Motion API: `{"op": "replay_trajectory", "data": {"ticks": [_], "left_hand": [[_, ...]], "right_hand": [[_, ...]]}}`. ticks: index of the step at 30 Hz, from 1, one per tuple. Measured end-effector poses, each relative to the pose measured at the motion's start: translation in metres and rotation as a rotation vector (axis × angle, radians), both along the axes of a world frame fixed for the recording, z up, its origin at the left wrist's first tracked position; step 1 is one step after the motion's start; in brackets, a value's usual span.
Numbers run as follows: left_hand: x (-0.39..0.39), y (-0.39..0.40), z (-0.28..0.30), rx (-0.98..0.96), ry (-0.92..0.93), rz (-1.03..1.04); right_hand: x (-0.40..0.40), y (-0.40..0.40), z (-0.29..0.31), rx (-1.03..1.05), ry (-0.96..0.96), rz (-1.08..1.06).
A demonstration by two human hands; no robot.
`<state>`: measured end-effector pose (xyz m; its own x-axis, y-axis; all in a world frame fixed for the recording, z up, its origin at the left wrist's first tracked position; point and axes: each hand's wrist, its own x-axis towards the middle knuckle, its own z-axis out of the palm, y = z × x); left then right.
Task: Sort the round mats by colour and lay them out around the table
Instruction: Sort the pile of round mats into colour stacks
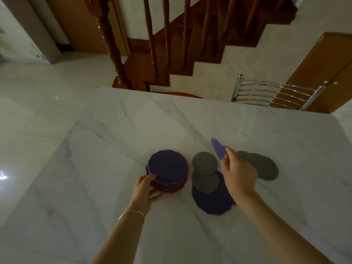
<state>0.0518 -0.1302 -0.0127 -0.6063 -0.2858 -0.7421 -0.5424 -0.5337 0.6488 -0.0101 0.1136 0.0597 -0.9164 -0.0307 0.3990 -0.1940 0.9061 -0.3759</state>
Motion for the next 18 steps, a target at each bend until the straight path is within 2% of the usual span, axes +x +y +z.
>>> {"op": "replay_trajectory", "data": {"ticks": [4,10,13,18], "left_hand": [[0.001,-0.004,0.004,0.057,-0.01,0.025],[0.002,-0.005,0.006,0.114,0.015,0.047],[0.001,-0.007,0.003,0.138,0.023,0.057],[0.002,-0.006,0.0,0.121,-0.007,0.046]], "right_hand": [[-0.007,-0.057,-0.001,-0.005,0.052,0.285],[0.008,-0.103,-0.042,0.063,-0.215,0.575],[0.018,-0.105,-0.065,0.035,-0.426,0.622],[0.022,-0.097,-0.073,-0.084,-0.558,0.649]]}}
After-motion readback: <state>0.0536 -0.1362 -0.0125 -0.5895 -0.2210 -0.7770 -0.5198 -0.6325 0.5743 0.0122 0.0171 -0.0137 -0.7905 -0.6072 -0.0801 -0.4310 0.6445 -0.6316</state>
